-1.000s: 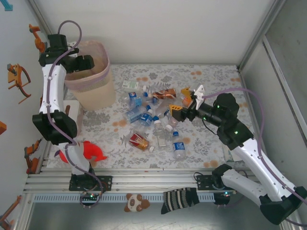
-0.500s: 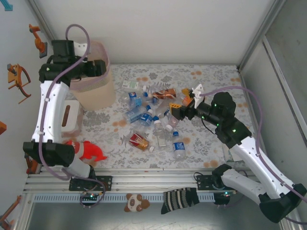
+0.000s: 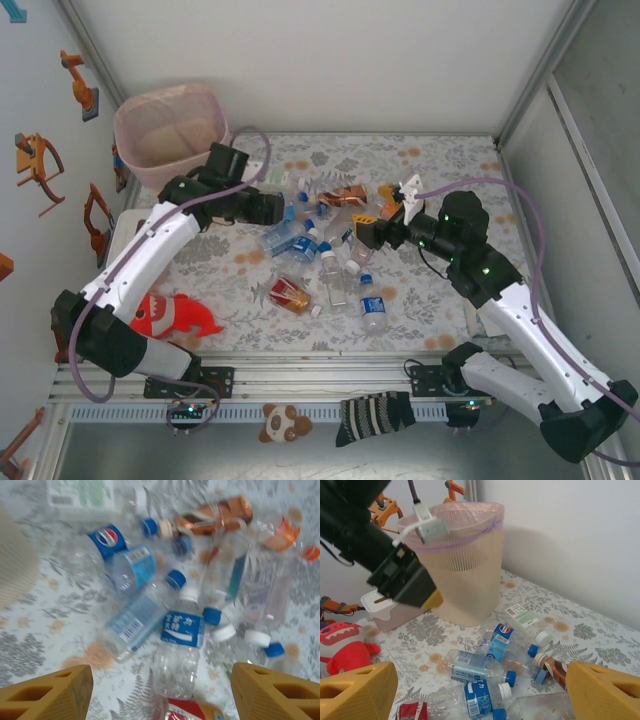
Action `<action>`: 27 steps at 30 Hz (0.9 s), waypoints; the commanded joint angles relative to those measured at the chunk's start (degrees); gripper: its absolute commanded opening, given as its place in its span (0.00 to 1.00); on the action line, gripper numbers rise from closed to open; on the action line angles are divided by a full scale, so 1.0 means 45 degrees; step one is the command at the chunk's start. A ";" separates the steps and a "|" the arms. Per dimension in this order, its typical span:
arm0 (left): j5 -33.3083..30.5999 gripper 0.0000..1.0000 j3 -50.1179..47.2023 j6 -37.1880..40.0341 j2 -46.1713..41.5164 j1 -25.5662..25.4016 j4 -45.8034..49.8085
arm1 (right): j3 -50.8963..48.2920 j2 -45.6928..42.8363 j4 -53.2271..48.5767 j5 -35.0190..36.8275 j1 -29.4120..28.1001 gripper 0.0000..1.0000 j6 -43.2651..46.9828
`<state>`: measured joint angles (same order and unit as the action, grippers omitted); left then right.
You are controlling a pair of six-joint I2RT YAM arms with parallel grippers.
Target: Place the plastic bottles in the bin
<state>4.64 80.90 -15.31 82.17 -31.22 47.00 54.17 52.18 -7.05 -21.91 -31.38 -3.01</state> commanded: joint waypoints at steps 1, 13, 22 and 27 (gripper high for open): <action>-0.0419 0.70 -0.0704 -0.0425 0.0380 -0.0518 -0.0759 | -0.0027 -0.0069 0.0253 0.0084 -0.0056 0.86 -0.0094; 0.0099 0.68 -0.1398 -0.0519 0.3268 -0.2311 -0.2122 | 0.0047 -0.0210 -0.0004 0.0199 -0.0050 0.86 -0.0044; -0.1756 0.66 -0.1261 -0.0348 0.5068 -0.3232 -0.2040 | 0.0144 -0.0099 -0.0074 0.0050 -0.0045 0.86 0.0032; -0.2208 0.67 -0.1243 -0.0255 0.5677 -0.3467 -0.2096 | 0.0110 -0.0151 -0.0103 0.0050 -0.0044 0.86 0.0003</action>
<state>-2.70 74.96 -16.78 106.80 -46.28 37.19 54.17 51.96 -7.16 -21.52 -31.38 -2.98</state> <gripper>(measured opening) 0.669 0.861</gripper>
